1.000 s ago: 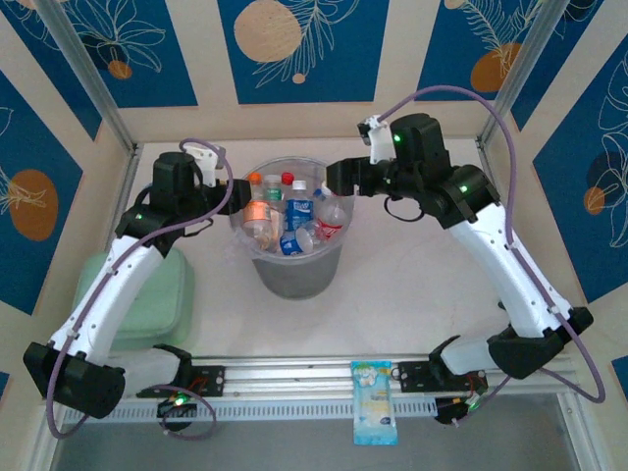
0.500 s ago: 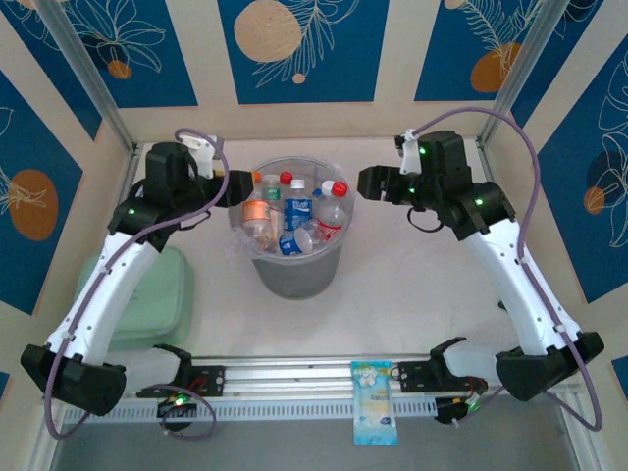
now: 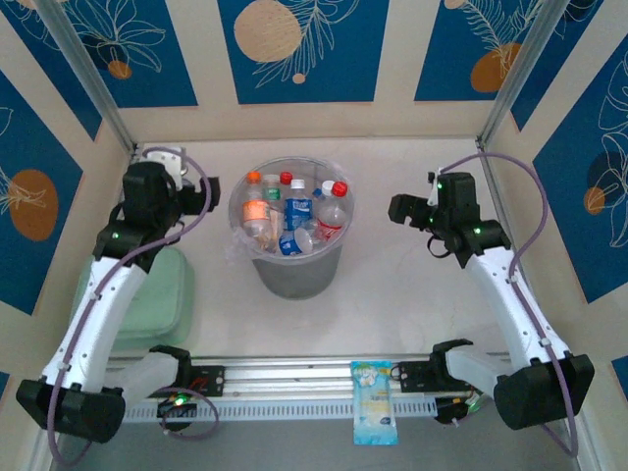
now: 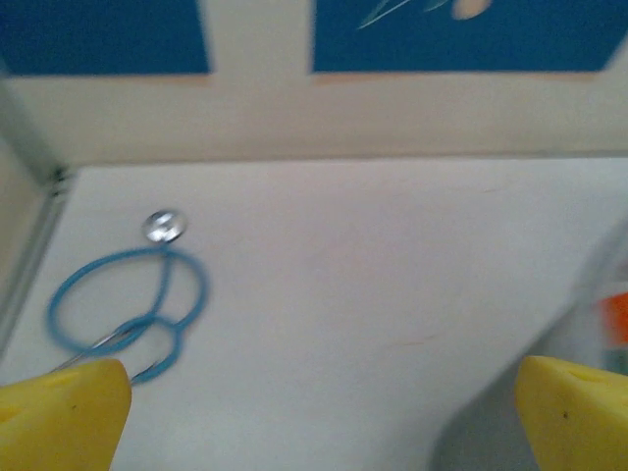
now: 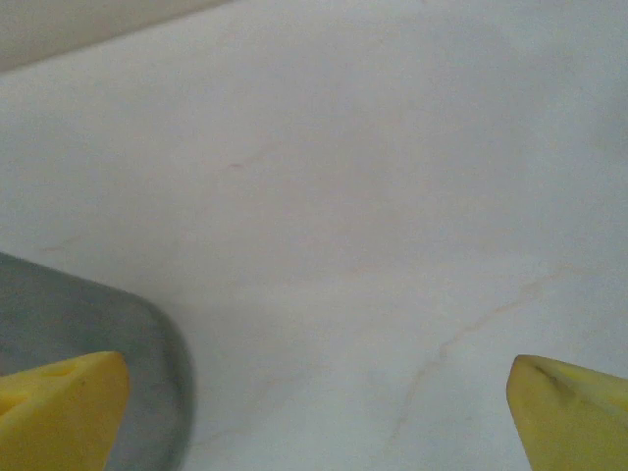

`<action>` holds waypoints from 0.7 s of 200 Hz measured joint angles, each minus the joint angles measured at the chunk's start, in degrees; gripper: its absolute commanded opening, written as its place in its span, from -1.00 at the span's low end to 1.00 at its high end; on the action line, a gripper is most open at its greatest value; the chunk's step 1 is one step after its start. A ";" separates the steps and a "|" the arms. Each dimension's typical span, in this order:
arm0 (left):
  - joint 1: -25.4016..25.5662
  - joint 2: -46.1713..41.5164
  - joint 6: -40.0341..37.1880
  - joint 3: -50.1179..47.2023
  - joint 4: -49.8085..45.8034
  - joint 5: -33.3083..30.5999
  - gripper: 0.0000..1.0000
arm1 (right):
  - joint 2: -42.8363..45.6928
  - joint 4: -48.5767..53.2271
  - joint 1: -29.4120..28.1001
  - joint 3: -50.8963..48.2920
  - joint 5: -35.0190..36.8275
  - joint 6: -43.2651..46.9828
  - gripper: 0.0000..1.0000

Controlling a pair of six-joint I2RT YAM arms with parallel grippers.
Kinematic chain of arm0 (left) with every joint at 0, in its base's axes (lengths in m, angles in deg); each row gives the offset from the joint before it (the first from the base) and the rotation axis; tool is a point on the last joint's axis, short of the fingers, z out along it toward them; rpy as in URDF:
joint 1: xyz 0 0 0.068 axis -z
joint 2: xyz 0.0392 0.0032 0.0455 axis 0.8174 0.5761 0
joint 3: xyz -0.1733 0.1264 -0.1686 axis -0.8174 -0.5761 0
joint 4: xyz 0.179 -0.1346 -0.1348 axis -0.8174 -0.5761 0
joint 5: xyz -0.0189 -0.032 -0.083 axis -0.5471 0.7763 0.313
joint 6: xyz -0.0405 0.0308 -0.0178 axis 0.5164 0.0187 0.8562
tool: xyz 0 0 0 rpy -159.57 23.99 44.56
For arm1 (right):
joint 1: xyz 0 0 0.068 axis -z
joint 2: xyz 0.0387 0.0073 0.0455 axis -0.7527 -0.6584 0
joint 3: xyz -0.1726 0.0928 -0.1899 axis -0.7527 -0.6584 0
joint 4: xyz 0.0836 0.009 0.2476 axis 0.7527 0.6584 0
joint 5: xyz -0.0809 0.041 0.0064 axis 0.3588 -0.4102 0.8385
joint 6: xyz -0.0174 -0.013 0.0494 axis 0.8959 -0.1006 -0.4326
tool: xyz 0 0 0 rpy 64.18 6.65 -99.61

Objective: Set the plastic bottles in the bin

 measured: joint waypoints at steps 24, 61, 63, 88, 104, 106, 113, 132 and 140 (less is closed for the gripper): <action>-2.03 -2.93 -0.48 -10.47 4.81 -5.49 1.00 | 0.00 -4.22 0.66 -5.99 2.19 2.86 0.98; -2.56 -3.58 -0.59 -25.55 16.81 -10.21 1.00 | -1.46 -12.72 0.68 -14.01 4.17 7.17 0.98; -2.56 -3.45 -0.59 -26.36 17.68 -10.29 1.00 | -1.73 -13.25 0.68 -14.51 4.28 7.37 0.98; -2.56 0.96 -0.59 -34.01 28.00 -10.36 1.00 | -4.33 -20.83 0.96 -20.13 5.64 8.74 0.98; -2.56 4.37 -0.59 -37.13 34.12 -10.34 1.00 | -5.92 -27.98 1.73 -24.74 6.23 9.01 0.98; -2.56 4.83 -0.57 -37.51 34.88 -10.38 1.00 | -6.14 -29.07 1.92 -25.40 6.23 8.96 0.98; -2.56 6.23 -0.59 -38.58 37.70 -10.38 1.00 | -6.75 -32.50 2.45 -27.47 6.34 8.87 0.98; -2.56 9.77 -0.66 -39.65 43.52 -10.38 1.00 | -8.61 -40.30 3.76 -31.54 6.34 8.48 0.98; -2.56 11.02 -0.90 -39.89 46.16 -10.36 1.00 | -9.46 -43.12 4.11 -32.52 6.32 8.35 0.98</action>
